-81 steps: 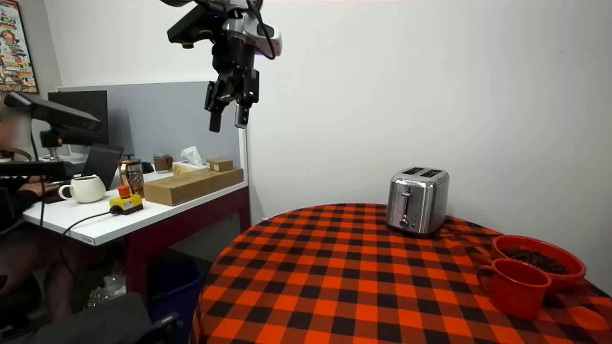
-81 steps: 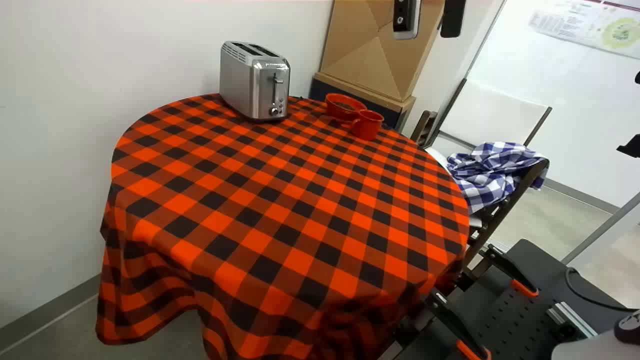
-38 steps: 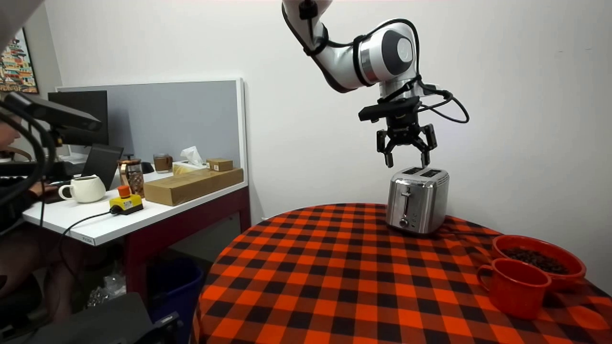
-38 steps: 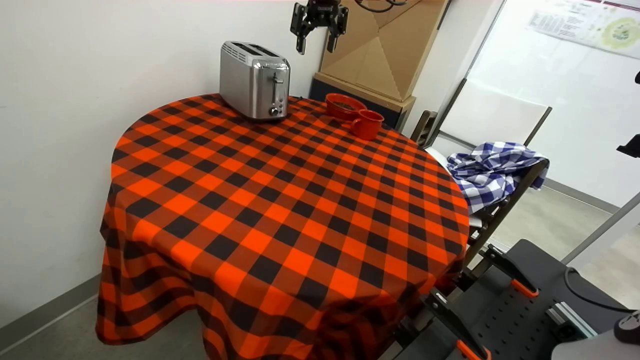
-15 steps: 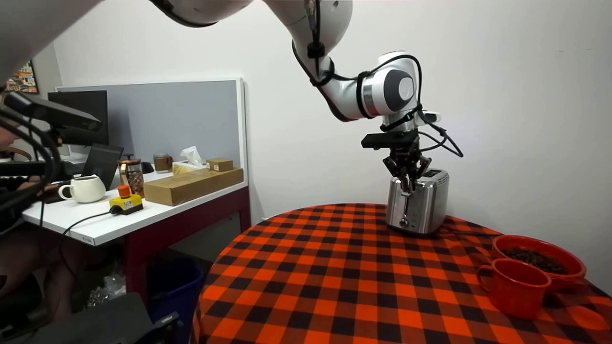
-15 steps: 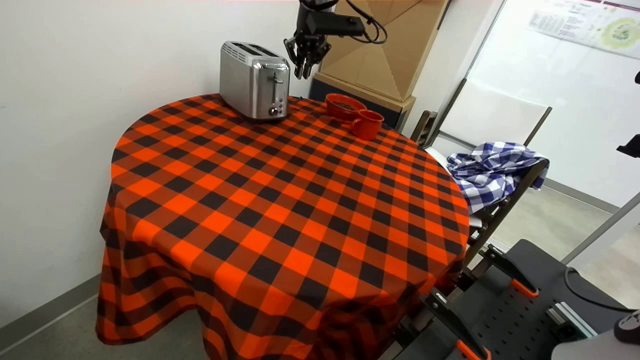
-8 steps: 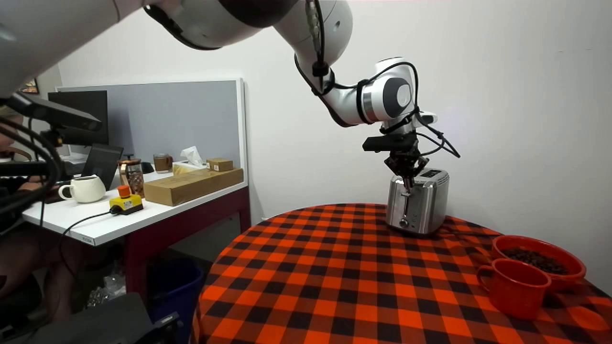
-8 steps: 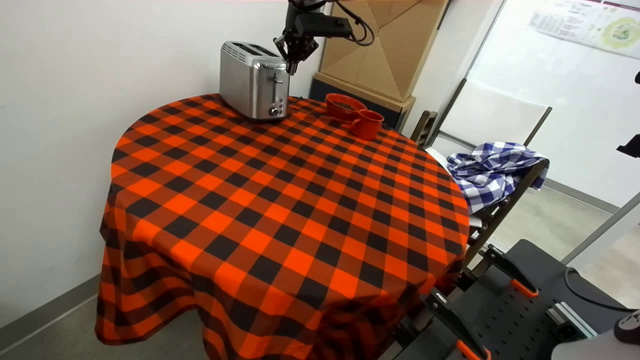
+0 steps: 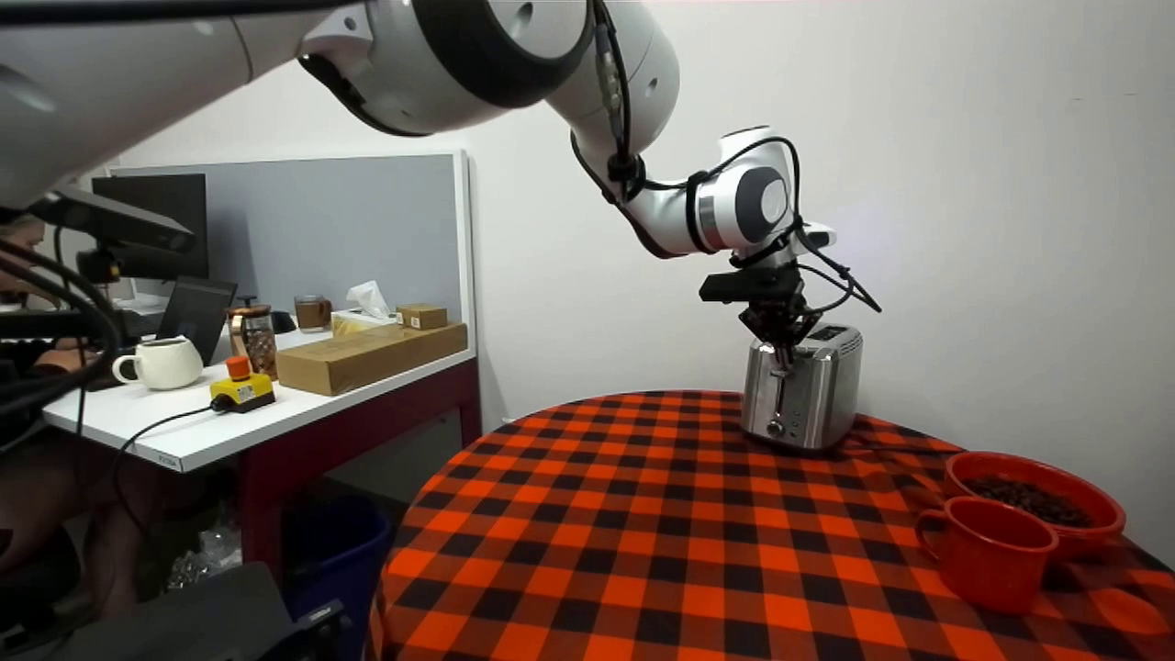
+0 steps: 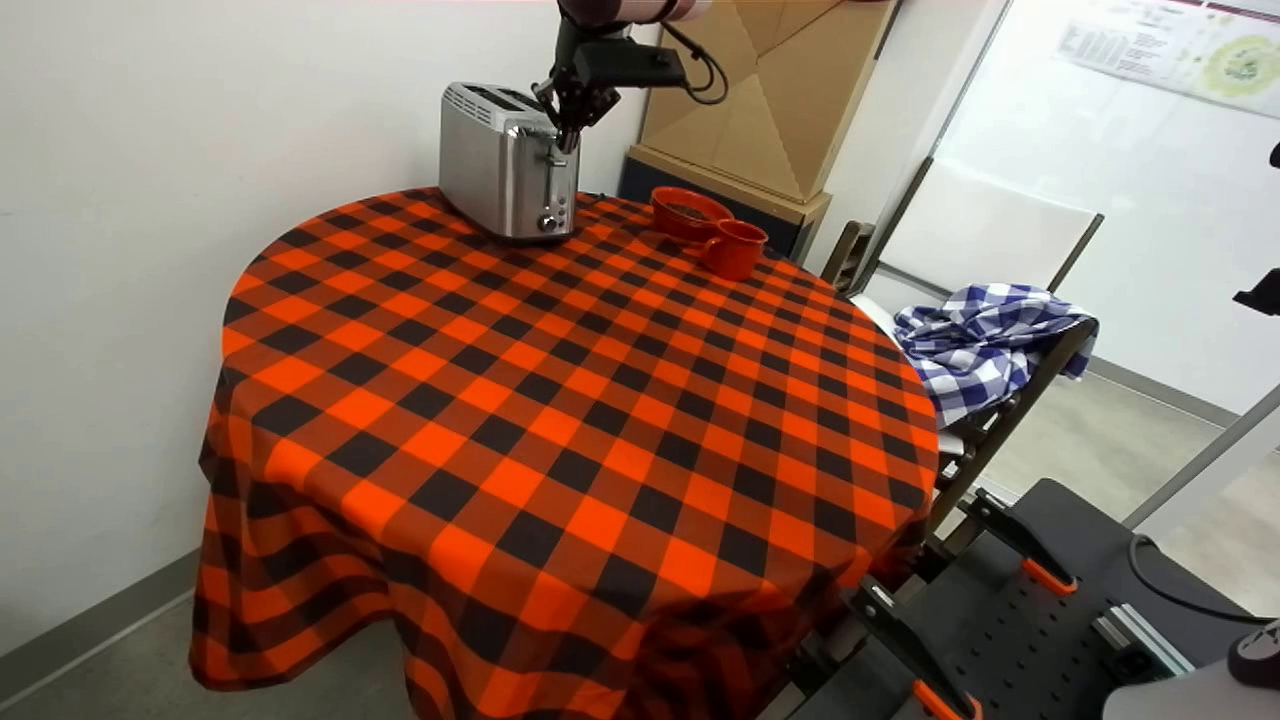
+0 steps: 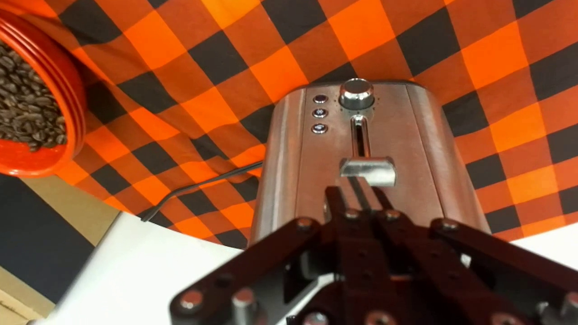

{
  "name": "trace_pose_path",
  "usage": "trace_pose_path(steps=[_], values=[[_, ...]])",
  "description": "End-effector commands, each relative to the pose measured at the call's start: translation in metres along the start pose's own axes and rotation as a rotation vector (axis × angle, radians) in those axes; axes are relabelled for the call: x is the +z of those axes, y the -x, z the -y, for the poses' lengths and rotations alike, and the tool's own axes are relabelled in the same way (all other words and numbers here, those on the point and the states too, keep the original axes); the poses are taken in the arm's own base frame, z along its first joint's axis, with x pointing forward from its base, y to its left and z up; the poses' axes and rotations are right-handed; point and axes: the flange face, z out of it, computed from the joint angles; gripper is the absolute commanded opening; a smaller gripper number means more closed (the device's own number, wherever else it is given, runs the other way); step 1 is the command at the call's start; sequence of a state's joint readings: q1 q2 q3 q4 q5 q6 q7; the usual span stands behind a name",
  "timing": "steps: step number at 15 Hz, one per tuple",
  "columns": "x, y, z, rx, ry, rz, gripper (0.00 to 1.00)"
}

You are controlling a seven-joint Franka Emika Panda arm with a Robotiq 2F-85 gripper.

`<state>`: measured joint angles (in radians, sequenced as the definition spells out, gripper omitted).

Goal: Turn on the toaster

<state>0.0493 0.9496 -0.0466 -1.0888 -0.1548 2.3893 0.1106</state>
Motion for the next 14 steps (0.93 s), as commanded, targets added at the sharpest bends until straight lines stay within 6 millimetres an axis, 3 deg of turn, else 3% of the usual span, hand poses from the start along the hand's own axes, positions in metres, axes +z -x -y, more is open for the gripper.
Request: trace_pose_path(steps=[1,14], values=[[0.011,-0.010,0.004,-0.032,0.009,-0.064,0.03],[0.053,0.003,0.012,-0.072,0.007,-0.033,0.03]])
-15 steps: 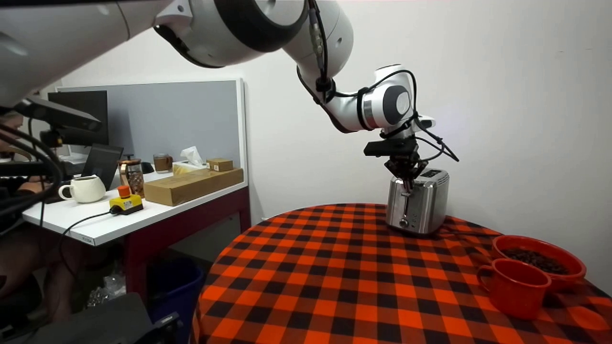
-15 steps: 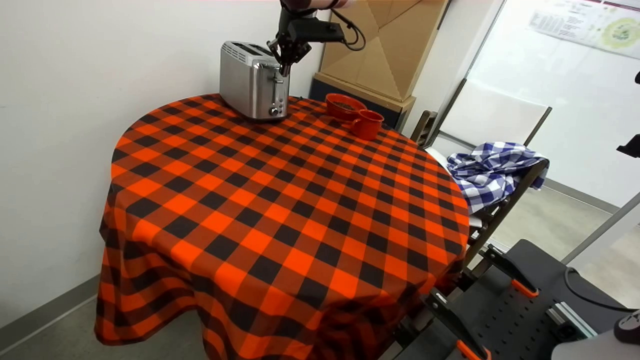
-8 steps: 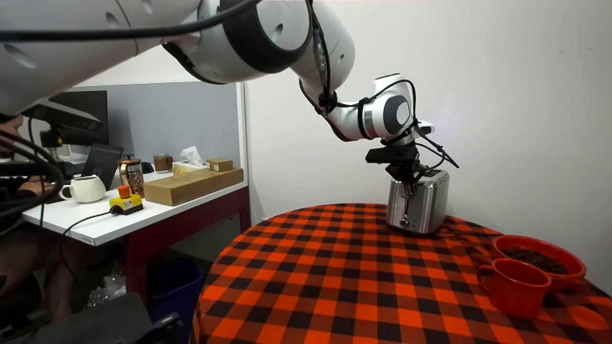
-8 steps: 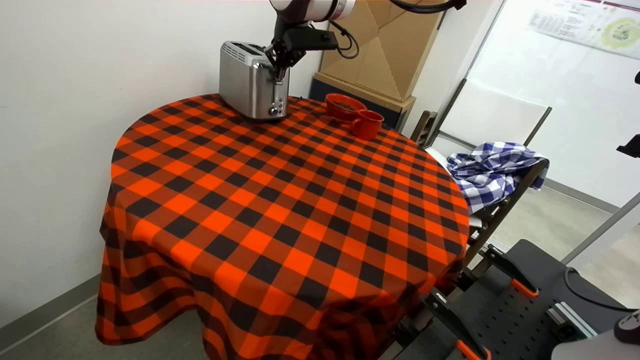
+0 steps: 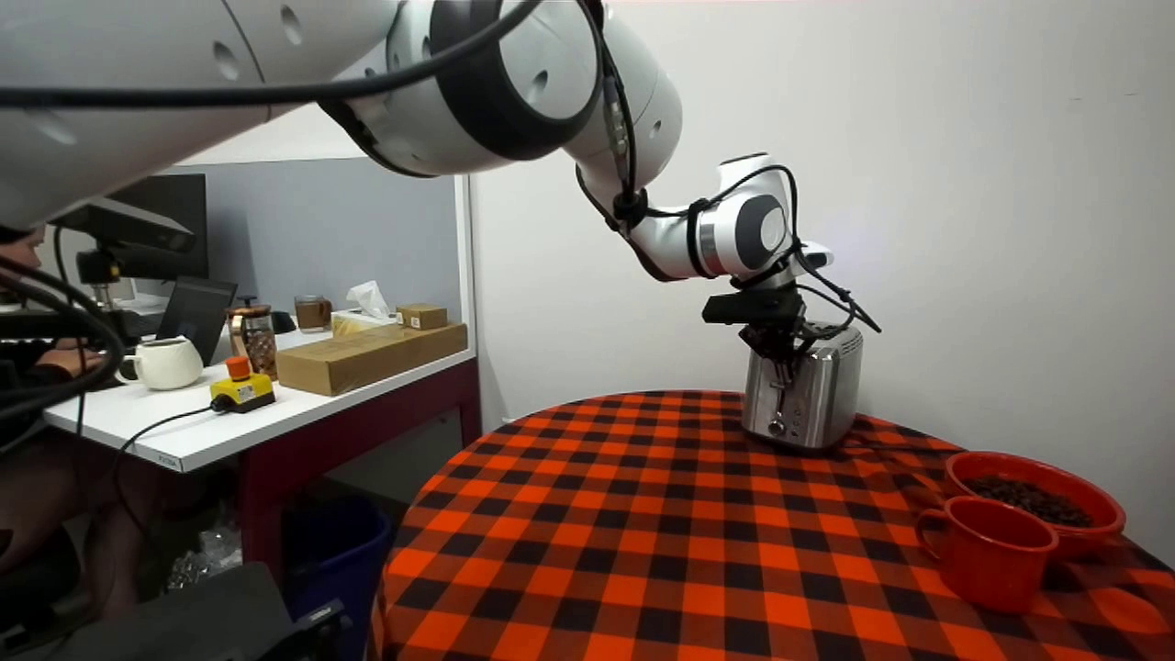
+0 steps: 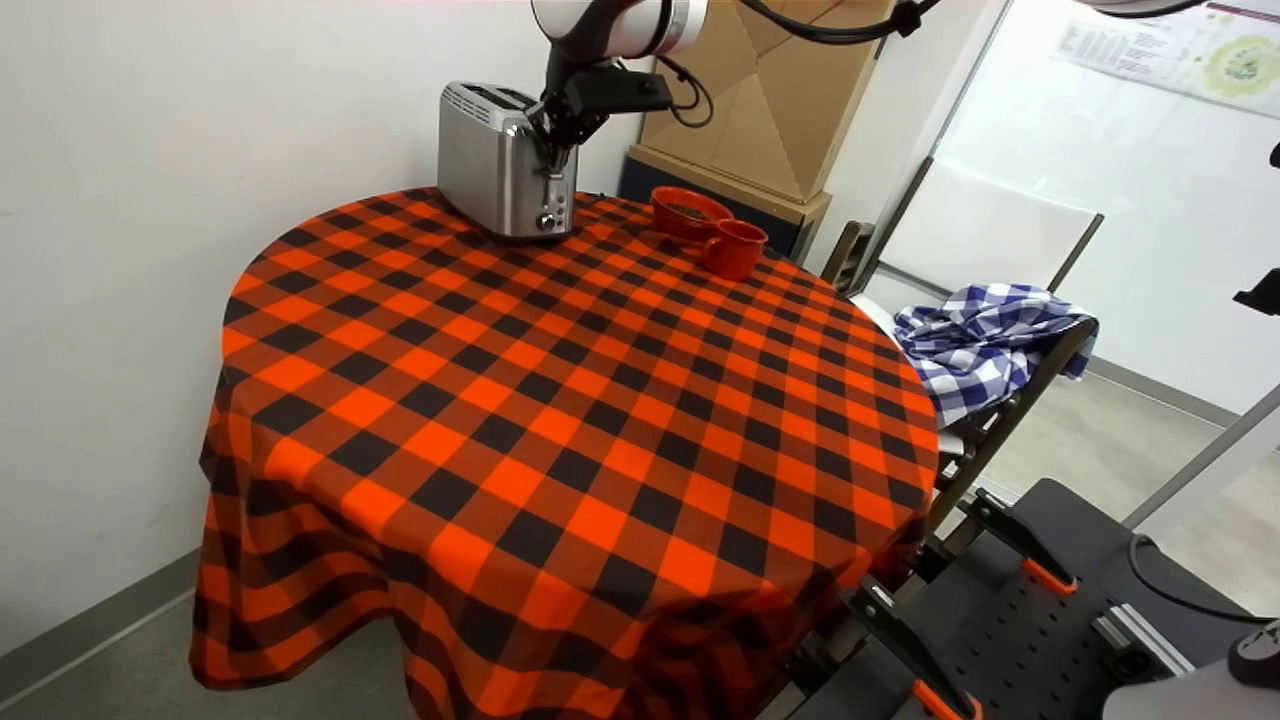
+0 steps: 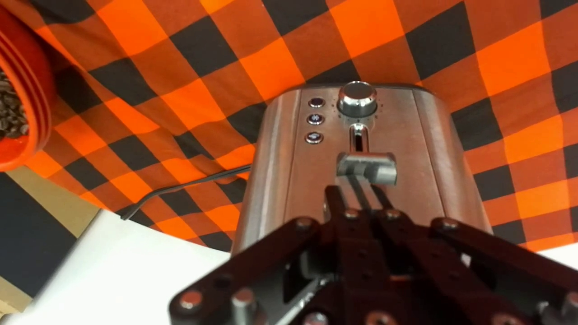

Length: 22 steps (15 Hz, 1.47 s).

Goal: Turn on the toaster

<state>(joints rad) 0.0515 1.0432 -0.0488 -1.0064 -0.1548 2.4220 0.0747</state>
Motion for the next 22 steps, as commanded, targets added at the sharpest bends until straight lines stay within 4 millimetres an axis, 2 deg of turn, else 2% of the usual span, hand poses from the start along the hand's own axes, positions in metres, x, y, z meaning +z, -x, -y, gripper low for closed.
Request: trace_pose_path(steps=[1,7,12,13,14,16,22], values=[[0.027,0.005,0.006,-0.033,0.008,-0.002,0.03],[0.061,0.021,0.013,-0.049,-0.007,0.038,0.03],[0.060,0.020,0.014,-0.044,-0.006,0.058,0.04],[0.057,0.019,0.013,-0.036,-0.010,0.071,0.29],[0.052,0.016,0.011,-0.028,-0.014,0.079,0.30],[0.046,0.014,0.005,-0.017,-0.012,0.099,0.43],[0.019,0.007,-0.011,0.054,-0.030,0.160,0.88]])
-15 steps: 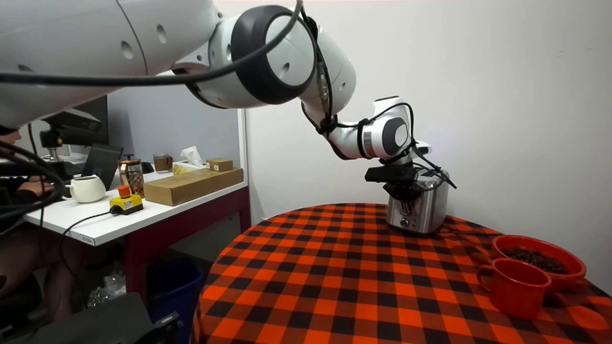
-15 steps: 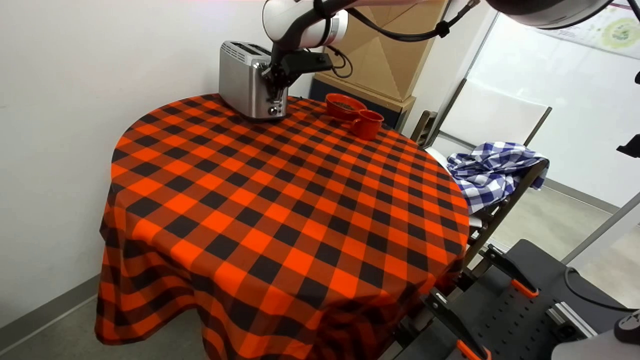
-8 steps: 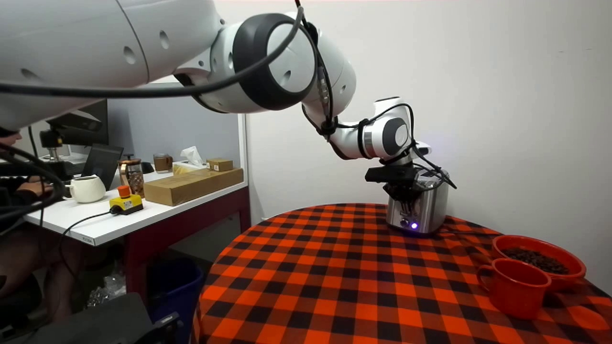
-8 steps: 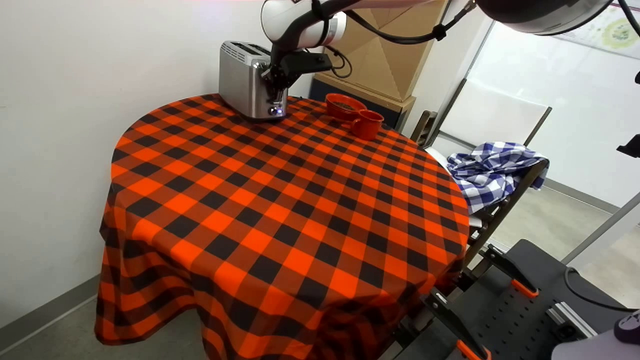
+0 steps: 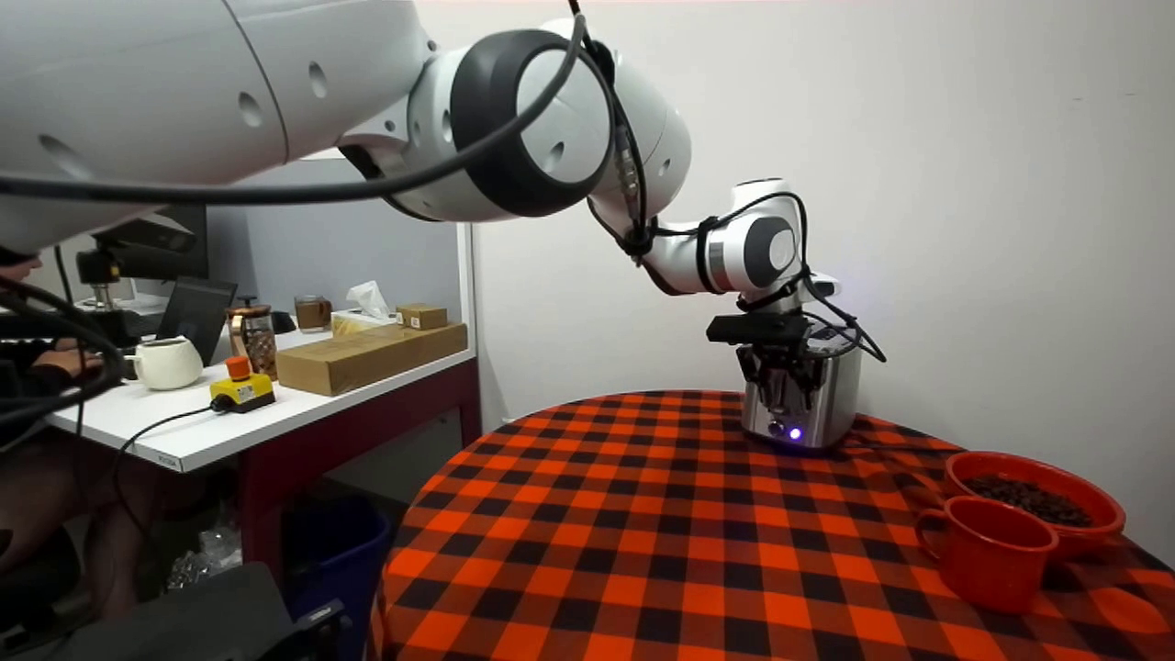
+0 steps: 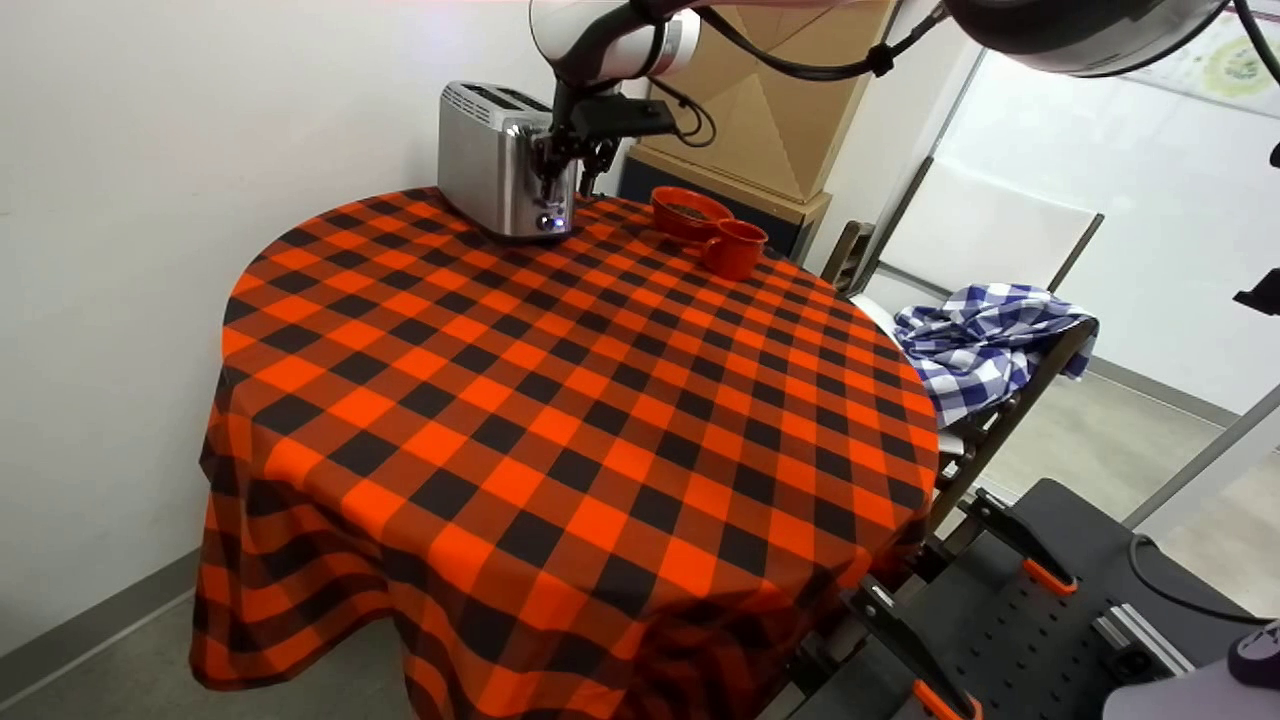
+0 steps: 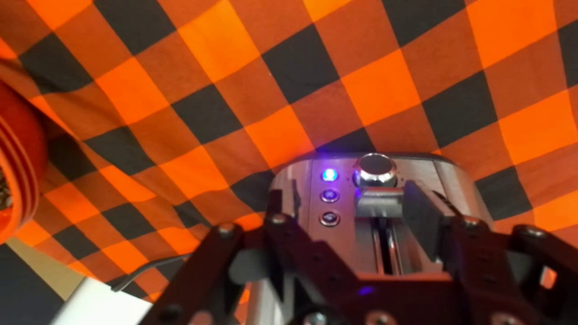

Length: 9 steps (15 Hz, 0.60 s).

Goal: Turn on the toaster

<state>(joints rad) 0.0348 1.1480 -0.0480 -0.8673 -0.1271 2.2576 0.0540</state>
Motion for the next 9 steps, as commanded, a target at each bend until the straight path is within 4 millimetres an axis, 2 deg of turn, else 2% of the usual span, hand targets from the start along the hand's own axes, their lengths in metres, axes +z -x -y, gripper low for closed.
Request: trace_pose_path(steps=[1,2,5,9], values=[[-0.022,-0.003,-0.002,0.055,-0.036,0.042,0.95],[-0.027,-0.002,-0.001,0.071,-0.047,0.062,0.99],[-0.044,0.002,0.007,0.118,-0.062,0.101,1.00],[-0.077,0.008,0.019,0.140,-0.078,0.129,1.00]])
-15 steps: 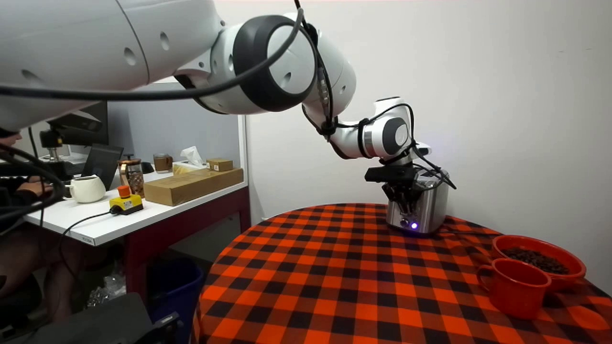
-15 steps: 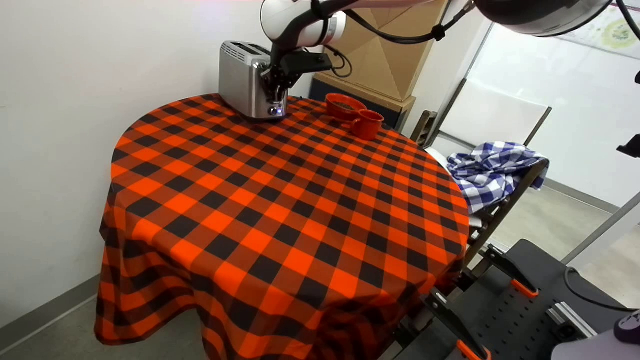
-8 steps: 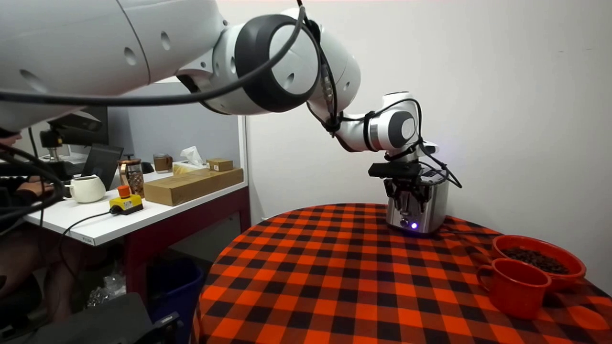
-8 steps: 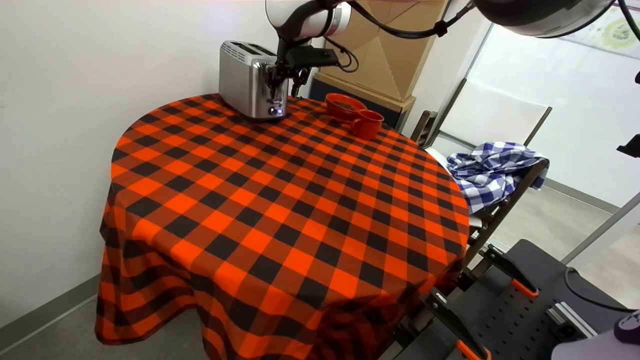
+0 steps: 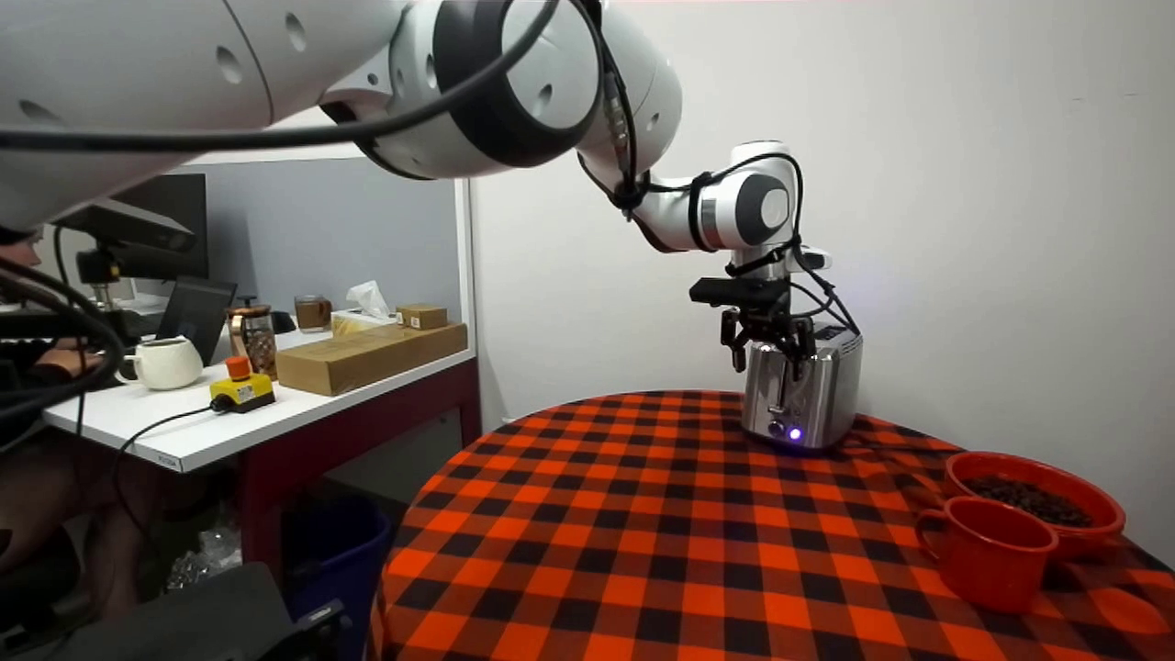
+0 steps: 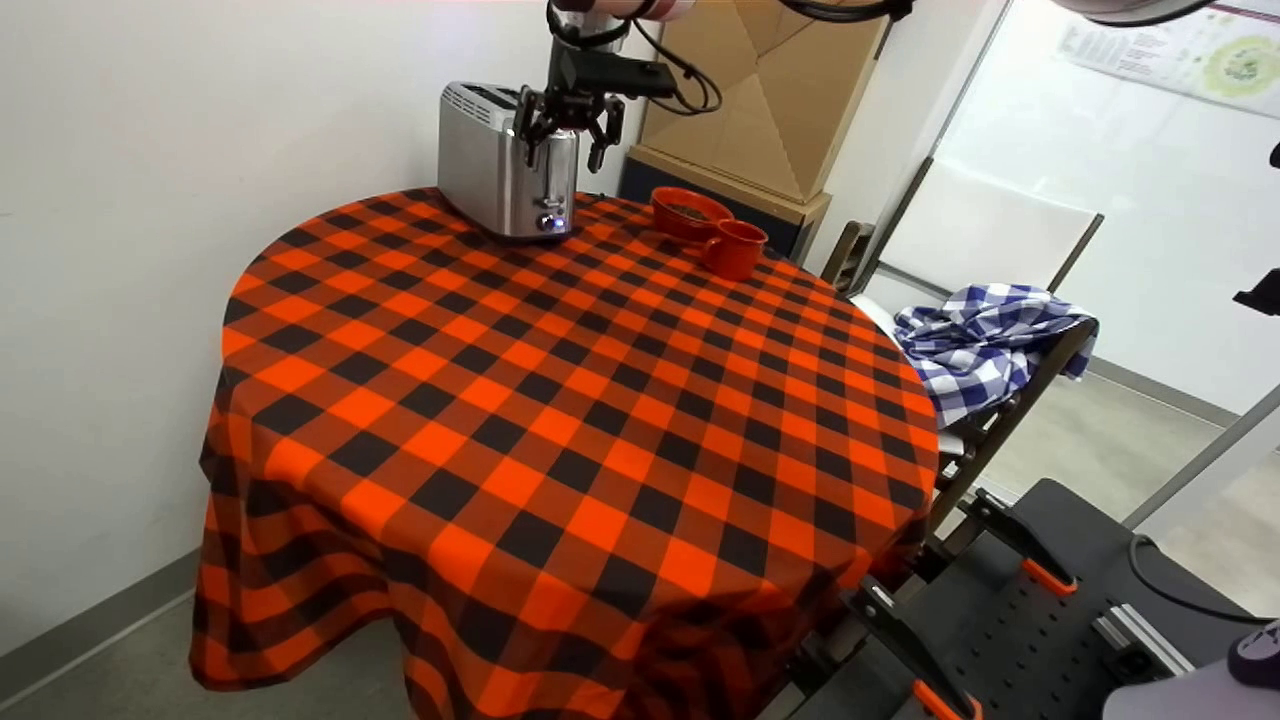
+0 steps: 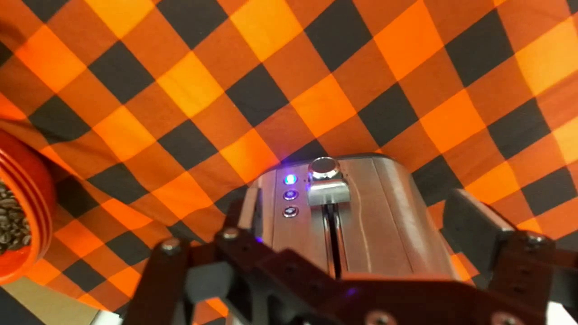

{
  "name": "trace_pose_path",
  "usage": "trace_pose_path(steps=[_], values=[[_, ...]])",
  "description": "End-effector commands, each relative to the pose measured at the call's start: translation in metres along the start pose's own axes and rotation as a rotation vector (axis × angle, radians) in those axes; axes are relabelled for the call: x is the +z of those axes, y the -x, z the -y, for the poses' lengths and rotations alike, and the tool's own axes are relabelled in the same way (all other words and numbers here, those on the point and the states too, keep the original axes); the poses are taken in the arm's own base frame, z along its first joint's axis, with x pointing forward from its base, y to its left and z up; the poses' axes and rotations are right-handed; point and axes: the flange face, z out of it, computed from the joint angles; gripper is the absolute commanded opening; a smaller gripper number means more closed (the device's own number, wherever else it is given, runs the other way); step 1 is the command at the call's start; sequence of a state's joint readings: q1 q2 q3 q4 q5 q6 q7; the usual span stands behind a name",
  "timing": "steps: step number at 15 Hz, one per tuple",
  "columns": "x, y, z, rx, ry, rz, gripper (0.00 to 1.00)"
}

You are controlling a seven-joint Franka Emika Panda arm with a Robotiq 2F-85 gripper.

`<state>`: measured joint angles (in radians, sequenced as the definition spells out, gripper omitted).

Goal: Turn on the toaster

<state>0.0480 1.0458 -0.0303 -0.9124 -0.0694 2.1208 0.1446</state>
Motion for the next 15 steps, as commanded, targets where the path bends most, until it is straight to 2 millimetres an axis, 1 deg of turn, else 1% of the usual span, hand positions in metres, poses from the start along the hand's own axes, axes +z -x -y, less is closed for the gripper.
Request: trace_pose_path(steps=[1,6,8,10,11,13,15], values=[[-0.036,0.018,0.011,0.016,-0.021,0.054,1.00],[-0.084,0.051,0.026,-0.077,-0.049,0.102,1.00],[-0.100,0.065,0.030,-0.105,-0.058,0.119,1.00],[-0.112,0.076,0.031,-0.119,-0.062,0.142,1.00],[-0.098,0.055,0.034,-0.095,-0.042,0.103,1.00],[-0.108,0.065,0.034,-0.104,-0.042,0.118,1.00],[-0.109,0.069,0.033,-0.106,-0.041,0.125,1.00]])
